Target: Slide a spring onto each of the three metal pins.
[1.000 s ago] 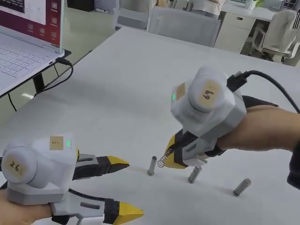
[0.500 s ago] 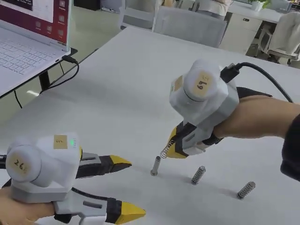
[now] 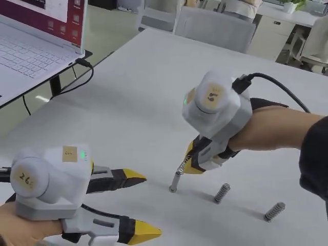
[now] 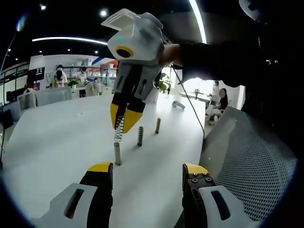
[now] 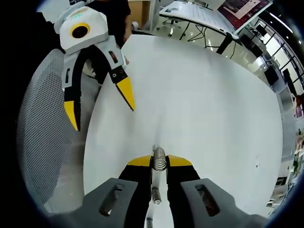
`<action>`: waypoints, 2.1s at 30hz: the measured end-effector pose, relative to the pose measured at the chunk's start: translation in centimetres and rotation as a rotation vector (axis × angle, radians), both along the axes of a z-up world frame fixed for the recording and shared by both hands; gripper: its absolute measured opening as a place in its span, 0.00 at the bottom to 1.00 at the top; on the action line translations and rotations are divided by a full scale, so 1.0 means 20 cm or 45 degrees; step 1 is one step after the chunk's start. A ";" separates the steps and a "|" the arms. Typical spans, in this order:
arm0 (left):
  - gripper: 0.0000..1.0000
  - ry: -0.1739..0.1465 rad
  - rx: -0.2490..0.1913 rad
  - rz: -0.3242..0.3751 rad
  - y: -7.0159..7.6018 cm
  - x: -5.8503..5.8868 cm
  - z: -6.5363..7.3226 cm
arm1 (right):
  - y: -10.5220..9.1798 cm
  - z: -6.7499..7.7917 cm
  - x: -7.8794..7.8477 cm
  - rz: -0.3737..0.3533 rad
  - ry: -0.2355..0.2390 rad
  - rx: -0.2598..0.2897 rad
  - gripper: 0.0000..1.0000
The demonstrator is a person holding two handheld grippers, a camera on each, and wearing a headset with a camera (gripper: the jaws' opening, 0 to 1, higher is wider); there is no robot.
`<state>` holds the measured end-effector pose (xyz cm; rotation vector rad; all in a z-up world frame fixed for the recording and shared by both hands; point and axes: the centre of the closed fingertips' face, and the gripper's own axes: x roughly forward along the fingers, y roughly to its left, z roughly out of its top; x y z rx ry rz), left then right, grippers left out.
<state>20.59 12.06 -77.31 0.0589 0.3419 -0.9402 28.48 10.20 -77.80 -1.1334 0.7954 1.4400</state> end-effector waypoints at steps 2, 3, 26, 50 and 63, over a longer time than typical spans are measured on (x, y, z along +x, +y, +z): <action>0.54 0.000 0.000 0.001 0.00 0.00 0.00 | 0.00 -0.01 0.00 -0.001 0.005 -0.008 0.09; 0.54 0.000 0.000 0.001 0.00 0.00 0.00 | 0.00 -0.01 0.00 0.000 0.006 -0.009 0.09; 0.53 0.007 -0.003 0.016 0.02 -0.01 -0.01 | 0.02 -0.13 0.00 0.020 0.027 -0.080 0.09; 0.53 0.015 -0.002 0.024 0.03 -0.01 -0.02 | 0.02 -0.31 -0.01 0.016 0.036 -0.144 0.09; 0.53 0.014 -0.005 0.027 0.05 0.00 -0.03 | 0.01 -0.34 -0.02 0.006 0.063 -0.135 0.12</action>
